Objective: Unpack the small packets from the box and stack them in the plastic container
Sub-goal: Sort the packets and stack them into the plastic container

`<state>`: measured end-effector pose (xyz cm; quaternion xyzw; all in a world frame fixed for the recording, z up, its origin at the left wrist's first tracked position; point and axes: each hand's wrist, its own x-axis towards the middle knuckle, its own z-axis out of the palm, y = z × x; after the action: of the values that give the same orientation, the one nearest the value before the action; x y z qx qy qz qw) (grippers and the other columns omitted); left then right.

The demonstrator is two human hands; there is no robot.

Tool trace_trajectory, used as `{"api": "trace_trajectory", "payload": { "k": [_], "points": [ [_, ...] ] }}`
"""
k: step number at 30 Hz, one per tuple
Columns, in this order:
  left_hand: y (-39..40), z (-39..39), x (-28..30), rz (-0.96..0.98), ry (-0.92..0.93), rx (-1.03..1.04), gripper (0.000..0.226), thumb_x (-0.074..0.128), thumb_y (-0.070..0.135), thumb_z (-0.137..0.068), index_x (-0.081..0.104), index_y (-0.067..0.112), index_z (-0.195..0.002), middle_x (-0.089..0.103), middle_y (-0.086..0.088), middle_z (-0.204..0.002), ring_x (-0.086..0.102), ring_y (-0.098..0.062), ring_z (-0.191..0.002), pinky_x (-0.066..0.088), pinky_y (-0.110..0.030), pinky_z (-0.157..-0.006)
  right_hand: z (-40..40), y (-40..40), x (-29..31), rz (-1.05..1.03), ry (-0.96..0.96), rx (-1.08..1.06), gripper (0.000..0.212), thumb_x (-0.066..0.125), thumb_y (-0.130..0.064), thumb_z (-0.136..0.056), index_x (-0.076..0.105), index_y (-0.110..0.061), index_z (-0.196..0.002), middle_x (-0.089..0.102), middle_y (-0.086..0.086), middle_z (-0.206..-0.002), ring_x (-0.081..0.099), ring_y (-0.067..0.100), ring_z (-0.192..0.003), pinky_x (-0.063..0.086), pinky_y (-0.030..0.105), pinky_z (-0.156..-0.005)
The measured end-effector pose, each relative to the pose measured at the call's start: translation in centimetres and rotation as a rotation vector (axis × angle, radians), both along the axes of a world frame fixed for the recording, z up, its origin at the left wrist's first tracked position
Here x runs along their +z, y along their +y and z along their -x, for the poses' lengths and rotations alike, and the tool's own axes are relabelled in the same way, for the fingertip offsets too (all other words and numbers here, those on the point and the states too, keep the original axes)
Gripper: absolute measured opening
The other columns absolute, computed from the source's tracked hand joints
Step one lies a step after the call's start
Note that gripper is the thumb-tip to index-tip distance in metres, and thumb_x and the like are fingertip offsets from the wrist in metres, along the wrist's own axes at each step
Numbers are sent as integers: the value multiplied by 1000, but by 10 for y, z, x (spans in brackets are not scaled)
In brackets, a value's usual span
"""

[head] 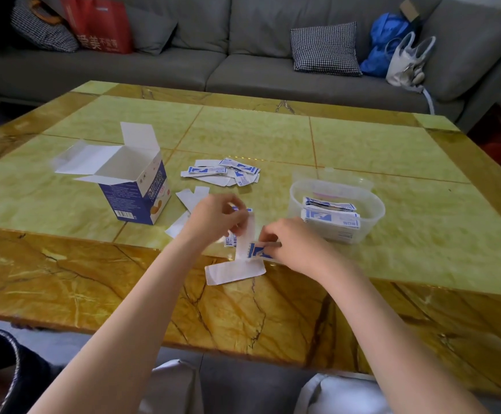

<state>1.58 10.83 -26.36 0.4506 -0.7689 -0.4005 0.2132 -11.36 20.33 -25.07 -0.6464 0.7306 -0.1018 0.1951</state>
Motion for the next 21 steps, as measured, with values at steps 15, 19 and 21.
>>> {"api": "trace_trajectory", "payload": {
  "k": [15,19,21],
  "points": [
    [6,-54,21,6,115,-65,21,71,9,-78,51,17,-73,67,5,-59,61,-10,-58,49,-26,-62,-10,-2,12,167,-277,121,9,66,-18,-85,63,-25,-80,45,-5,-125,42,-10,-60,32,6,-64],
    [15,-57,25,22,42,-202,23,66,11,-82,47,23,-81,66,5,-58,55,-8,-55,44,-23,-57,-17,-4,15,236,-307,154,5,68,-18,-82,69,-14,-84,44,-14,-118,48,-15,-61,34,4,-64],
    [21,-55,27,63,-5,-237,21,64,12,-83,46,23,-86,67,5,-63,55,-6,-56,43,-18,-57,-20,-3,15,208,-258,170,11,66,-20,-84,69,-11,-89,52,-14,-103,47,-3,-63,36,14,-65]
  ]
}}
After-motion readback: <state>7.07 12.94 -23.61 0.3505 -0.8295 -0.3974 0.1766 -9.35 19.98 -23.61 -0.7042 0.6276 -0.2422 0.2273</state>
